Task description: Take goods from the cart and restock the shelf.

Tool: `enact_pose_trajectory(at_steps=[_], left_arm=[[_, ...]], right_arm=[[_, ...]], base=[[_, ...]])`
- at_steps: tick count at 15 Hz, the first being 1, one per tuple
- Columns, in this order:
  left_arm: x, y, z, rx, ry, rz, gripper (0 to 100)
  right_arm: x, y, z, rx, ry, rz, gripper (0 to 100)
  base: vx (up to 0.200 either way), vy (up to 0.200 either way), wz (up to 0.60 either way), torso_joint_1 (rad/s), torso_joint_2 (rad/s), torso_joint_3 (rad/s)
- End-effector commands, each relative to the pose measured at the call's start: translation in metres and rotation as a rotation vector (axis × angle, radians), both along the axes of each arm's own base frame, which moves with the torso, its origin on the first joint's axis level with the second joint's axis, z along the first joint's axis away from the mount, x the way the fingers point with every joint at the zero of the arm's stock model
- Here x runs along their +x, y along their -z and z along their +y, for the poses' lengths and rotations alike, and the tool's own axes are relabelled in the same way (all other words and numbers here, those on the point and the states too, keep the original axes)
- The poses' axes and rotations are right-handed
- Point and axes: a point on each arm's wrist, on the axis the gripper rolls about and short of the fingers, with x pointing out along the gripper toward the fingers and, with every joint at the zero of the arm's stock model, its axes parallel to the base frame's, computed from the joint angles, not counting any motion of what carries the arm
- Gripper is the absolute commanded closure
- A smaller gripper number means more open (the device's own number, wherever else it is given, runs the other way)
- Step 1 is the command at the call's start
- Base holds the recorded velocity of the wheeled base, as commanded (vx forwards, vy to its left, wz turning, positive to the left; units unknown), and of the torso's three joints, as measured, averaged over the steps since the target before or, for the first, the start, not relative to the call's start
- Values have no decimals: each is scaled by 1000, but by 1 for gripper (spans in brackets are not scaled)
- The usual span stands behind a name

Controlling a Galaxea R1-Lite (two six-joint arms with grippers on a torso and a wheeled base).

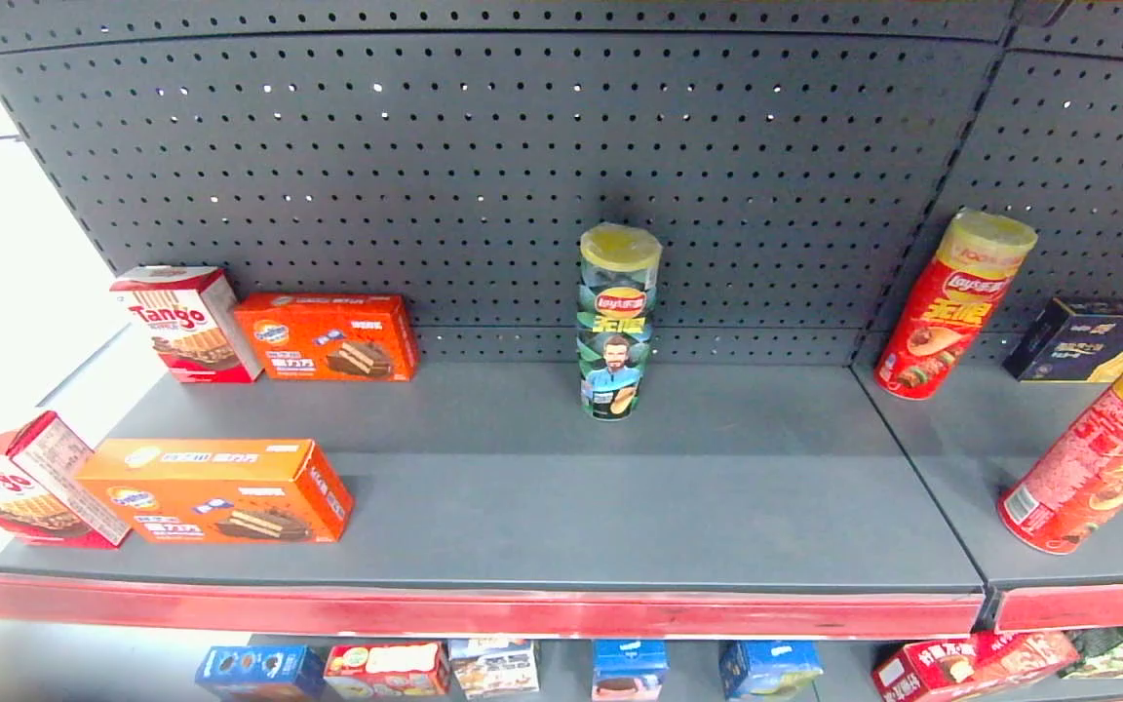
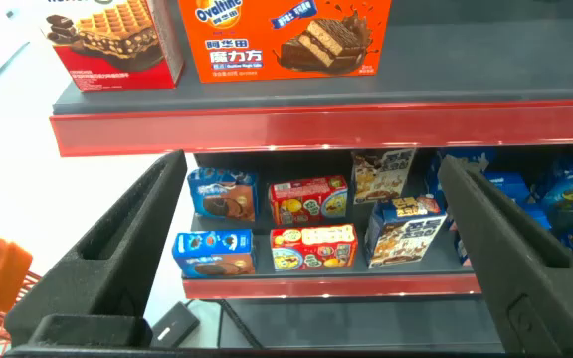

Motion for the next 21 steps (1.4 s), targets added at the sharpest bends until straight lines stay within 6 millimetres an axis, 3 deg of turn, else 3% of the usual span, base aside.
enact_pose_trajectory(at_steps=[1,11,21], left_arm=[[0,0,0,0,0,2,0],[0,0,0,-3,2,2,0],[0,0,0,-3,2,2,0]], right_arm=[[0,0,0,0,0,1,0],[0,0,0,0,0,1,0],[0,0,0,1,0,1,0]], base=[[0,0,0,0,0,0],[0,0,0,0,0,0],[0,0,600,6,5,3]])
